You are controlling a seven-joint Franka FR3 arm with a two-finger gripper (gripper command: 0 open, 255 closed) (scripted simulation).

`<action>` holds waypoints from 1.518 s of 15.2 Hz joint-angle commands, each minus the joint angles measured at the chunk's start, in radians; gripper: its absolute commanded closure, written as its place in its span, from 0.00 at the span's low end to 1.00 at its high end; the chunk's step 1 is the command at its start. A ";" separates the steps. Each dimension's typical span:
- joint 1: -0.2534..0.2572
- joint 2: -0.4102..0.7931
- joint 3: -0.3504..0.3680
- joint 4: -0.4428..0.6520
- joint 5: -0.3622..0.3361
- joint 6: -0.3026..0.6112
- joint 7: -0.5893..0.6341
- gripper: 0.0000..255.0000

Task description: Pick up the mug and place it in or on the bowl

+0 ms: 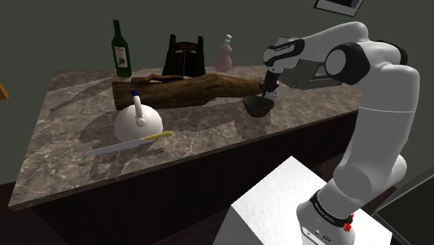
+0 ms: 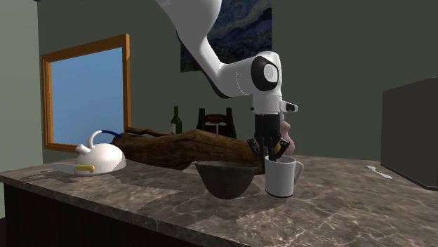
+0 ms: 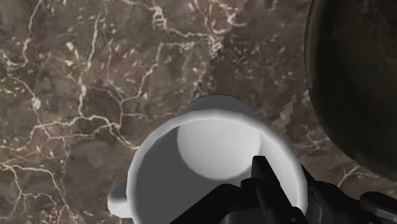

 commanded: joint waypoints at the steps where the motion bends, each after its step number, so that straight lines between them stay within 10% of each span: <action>1: 0.000 -0.011 -0.002 0.013 -0.004 -0.024 0.001 1.00; 23: -0.003 -0.072 -0.014 0.222 -0.027 -0.292 0.015 1.00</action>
